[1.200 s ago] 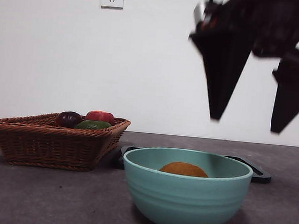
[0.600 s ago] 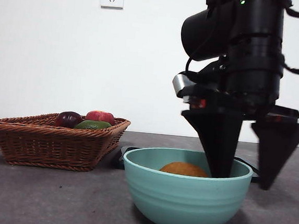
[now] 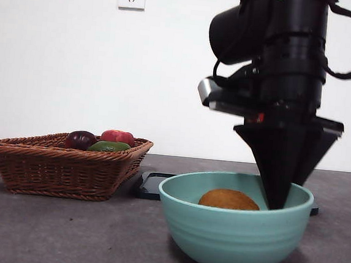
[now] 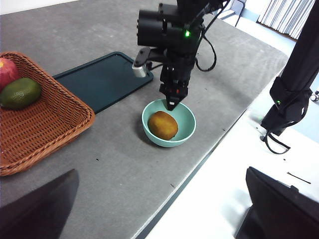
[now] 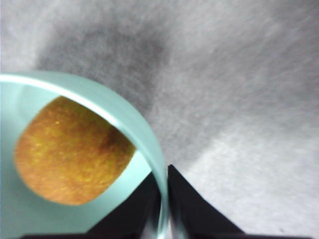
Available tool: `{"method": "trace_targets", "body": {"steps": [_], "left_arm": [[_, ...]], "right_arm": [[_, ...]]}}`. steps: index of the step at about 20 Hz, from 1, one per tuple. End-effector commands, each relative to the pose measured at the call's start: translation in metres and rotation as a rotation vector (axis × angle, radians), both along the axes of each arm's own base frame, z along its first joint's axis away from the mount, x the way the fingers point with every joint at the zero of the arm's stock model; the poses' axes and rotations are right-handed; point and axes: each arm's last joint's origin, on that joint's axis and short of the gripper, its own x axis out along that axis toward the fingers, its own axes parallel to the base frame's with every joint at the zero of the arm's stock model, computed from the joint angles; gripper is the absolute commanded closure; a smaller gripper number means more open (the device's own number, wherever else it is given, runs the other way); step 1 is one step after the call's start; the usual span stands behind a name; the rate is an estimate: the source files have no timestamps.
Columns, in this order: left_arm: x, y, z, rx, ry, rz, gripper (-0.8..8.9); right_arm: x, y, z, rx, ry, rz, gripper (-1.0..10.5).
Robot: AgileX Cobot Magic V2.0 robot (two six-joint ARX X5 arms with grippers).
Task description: Pick up the wifruite, put it on the bowl, pick up the plate, put it on desk
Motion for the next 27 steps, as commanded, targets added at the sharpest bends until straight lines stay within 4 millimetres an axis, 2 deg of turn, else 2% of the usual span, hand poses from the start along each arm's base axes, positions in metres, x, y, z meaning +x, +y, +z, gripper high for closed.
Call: {"method": "trace_targets", "body": {"steps": [1,6,12,15,20,23,27], "left_arm": [[0.000,0.001,0.003,-0.016,-0.014,-0.010,2.53],[0.000,0.001,0.004,-0.021,-0.018,-0.010,2.53],[0.000,0.001,0.005,-0.029,-0.021,-0.009,2.53],[0.000,0.001,0.005,-0.029,-0.021,-0.009,2.53],[0.000,0.001,0.005,-0.029,-0.021,-0.009,2.53],[0.000,0.000,0.005,-0.035,-0.024,-0.010,2.53],[0.000,0.000,0.005,-0.036,-0.024,-0.009,2.53]], "right_arm": [[0.012,0.005,0.014,0.019,-0.032,-0.005,9.3],[0.051,-0.007,0.048,0.047,-0.079,-0.050,9.3],[0.113,-0.011,0.062,0.074,-0.135,-0.105,9.3],[0.138,-0.009,0.057,0.085,-0.151,-0.127,9.3],[0.168,-0.012,0.039,0.084,-0.153,-0.126,9.3],[0.176,-0.020,0.026,0.064,-0.137,-0.150,9.3],[0.178,-0.018,0.016,0.056,-0.112,-0.148,9.3]]}}
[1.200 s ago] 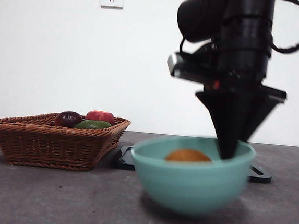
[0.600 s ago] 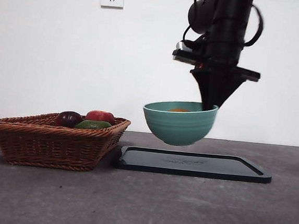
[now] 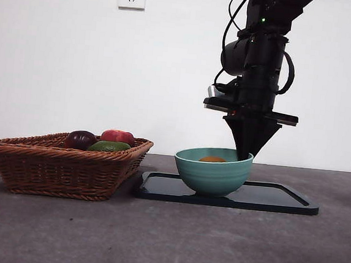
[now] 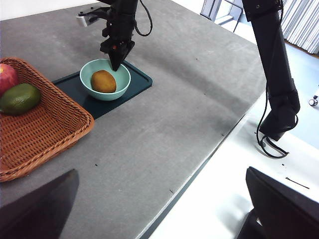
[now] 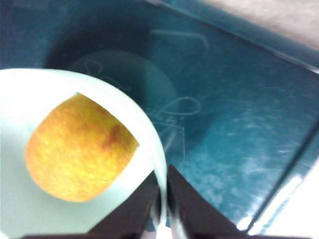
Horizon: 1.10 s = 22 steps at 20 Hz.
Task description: Pick up the wifruite, put it on the bowl, pick up the plate, put it on desk
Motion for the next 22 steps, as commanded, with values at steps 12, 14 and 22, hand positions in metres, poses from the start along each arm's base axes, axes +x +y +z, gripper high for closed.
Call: {"method": "trace_targets", "body": {"steps": [12,14,22], "left_arm": [[0.000,0.001,0.004,-0.021,-0.016,-0.009,2.53],[0.000,0.001,0.004,-0.021,-0.017,-0.010,2.53],[0.000,0.000,0.007,-0.056,-0.035,-0.009,2.53]], "right_arm": [[-0.027,-0.019,0.135,0.031,-0.279,-0.052,4.0],[-0.057,-0.029,0.177,0.075,-0.378,-0.053,4.0],[-0.193,-0.079,0.224,0.122,-0.485,-0.042,4.0]]}}
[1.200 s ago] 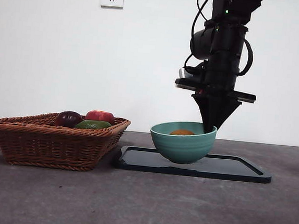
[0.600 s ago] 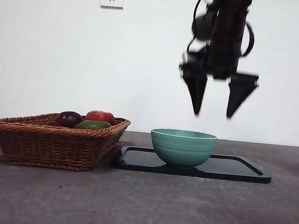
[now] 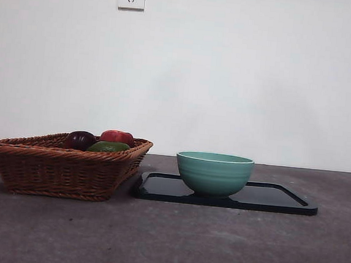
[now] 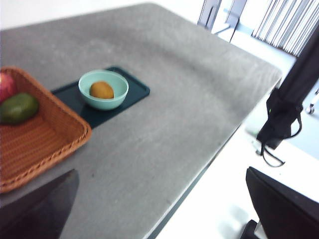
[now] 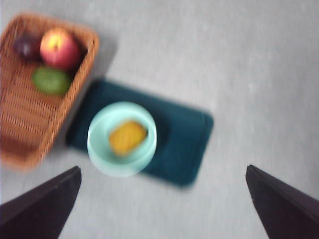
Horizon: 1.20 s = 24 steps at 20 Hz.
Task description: Pick up the wifruite, put it on the bowl, pick up the plate, put it on desk
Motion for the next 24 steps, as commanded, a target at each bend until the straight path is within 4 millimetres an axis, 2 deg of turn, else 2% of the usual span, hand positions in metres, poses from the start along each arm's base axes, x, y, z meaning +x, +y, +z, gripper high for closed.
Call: {"method": "trace_targets", "body": {"steps": [1,7,13,15,18,24], "left_arm": [[0.000,0.001,0.004,-0.020,-0.016,-0.009,2.53],[0.000,0.001,0.004,-0.024,-0.018,-0.009,2.53],[0.001,-0.001,0.012,-0.095,-0.056,-0.009,2.53],[0.001,-0.001,0.013,-0.113,-0.064,-0.008,2.53],[0.001,-0.001,0.013,-0.111,-0.064,-0.009,2.53],[0.001,-0.001,0.013,-0.118,-0.054,-0.005,2.53]], "right_arm": [[-0.045,-0.011,-0.012,-0.029,0.080,0.023,4.0],[-0.147,-0.049,-0.050,0.016,0.054,0.031,4.0],[-0.224,-0.085,-0.086,0.110,-0.087,0.033,4.0],[-0.240,-0.092,-0.094,0.159,-0.117,0.051,4.0],[-0.253,-0.097,-0.098,0.206,-0.148,0.057,4.0],[-0.257,-0.099,-0.099,0.234,-0.154,0.053,4.0]]}}
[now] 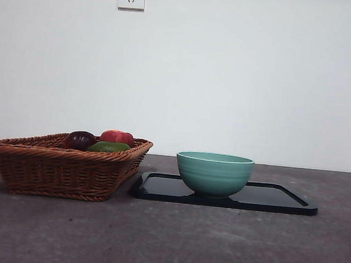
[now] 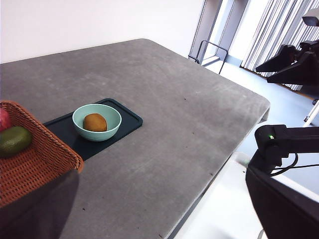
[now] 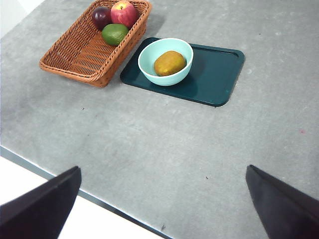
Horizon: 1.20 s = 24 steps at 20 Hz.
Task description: Pick up the wifruite, put it on the bowl, pick up the plate, put it on desk
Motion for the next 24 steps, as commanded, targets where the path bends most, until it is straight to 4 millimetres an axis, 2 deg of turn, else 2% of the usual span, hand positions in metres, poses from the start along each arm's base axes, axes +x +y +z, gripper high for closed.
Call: {"method": "trace_targets", "body": {"steps": [1,6,10,16,18,20,24], "left_arm": [[0.000,0.001,0.003,-0.028,0.008,-0.002,2.54],[0.005,-0.009,0.005,-0.061,0.129,0.030,2.57],[0.018,-0.034,0.010,-0.073,0.232,0.063,2.59],[0.048,-0.091,0.031,-0.084,0.250,0.069,2.60],[0.059,-0.111,0.041,-0.036,0.255,0.078,2.60],[0.075,-0.131,0.050,0.036,0.247,0.097,2.60],[0.117,-0.174,0.061,0.169,0.251,0.160,2.60]], "right_arm": [[-0.005,-0.003,-0.004,-0.014,0.066,-0.003,4.0],[-0.005,-0.003,-0.004,-0.013,0.067,-0.003,4.0],[-0.005,-0.003,-0.004,-0.014,0.066,-0.003,4.0],[-0.005,-0.003,-0.004,-0.013,0.066,-0.003,4.0],[-0.005,-0.003,-0.004,-0.014,0.066,-0.003,4.0],[-0.005,-0.003,-0.004,-0.014,0.066,-0.003,4.0],[-0.005,-0.003,-0.004,-0.014,0.066,-0.003,4.0]]}}
